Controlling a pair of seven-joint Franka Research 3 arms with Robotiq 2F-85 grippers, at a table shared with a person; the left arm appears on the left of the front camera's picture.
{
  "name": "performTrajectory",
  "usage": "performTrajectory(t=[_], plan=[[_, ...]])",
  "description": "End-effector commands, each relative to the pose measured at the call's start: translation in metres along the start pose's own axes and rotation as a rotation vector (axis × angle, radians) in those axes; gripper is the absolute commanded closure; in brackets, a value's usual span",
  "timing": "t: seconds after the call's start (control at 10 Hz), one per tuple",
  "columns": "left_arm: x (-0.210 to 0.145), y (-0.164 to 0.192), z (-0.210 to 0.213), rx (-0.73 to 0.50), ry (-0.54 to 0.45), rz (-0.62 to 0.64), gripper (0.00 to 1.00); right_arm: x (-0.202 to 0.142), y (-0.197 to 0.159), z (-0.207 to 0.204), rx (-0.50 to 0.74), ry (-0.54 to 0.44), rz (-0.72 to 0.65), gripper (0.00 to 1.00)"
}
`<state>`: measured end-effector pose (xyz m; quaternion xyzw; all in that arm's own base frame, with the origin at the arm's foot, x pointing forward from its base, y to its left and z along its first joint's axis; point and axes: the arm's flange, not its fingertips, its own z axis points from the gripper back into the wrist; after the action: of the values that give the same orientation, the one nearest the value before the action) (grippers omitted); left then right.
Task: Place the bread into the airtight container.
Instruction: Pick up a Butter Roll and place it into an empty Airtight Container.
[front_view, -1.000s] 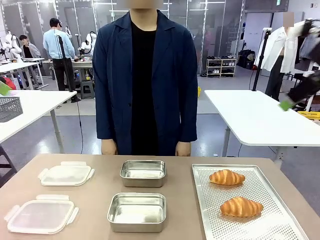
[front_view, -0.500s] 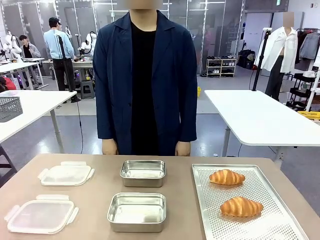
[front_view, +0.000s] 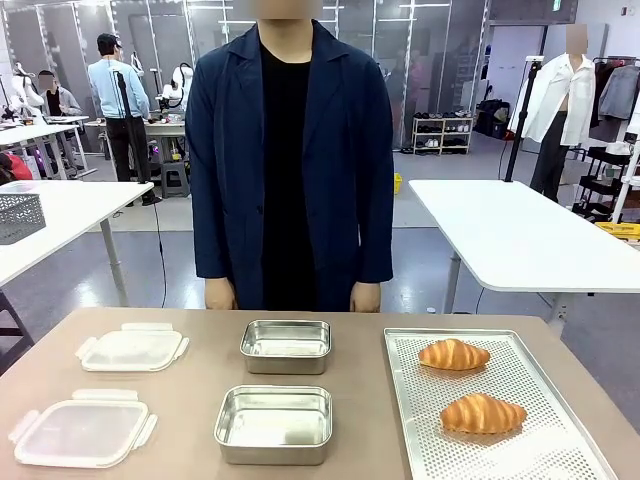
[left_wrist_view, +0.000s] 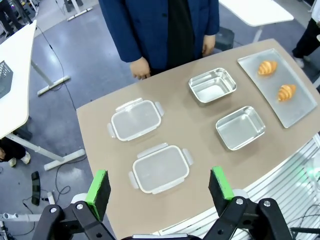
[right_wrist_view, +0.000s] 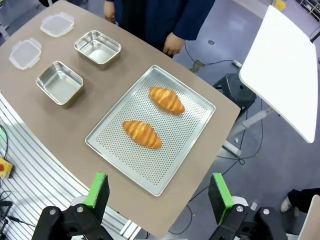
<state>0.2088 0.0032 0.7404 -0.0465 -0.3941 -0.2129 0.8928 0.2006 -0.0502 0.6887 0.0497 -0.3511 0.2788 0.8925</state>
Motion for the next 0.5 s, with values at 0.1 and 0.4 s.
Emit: performTrajectory(t=[0.1,0.4], plan=[[0.002,0.001,0.001,0.0,-0.001,-0.008,0.0,0.0,0.0,0.0,0.0,0.0,0.0,0.0],[0.002,0.001,0.001,0.0,-0.001,-0.008,0.0,0.033,-0.001,-0.037,0.059,0.063,0.516,0.0]])
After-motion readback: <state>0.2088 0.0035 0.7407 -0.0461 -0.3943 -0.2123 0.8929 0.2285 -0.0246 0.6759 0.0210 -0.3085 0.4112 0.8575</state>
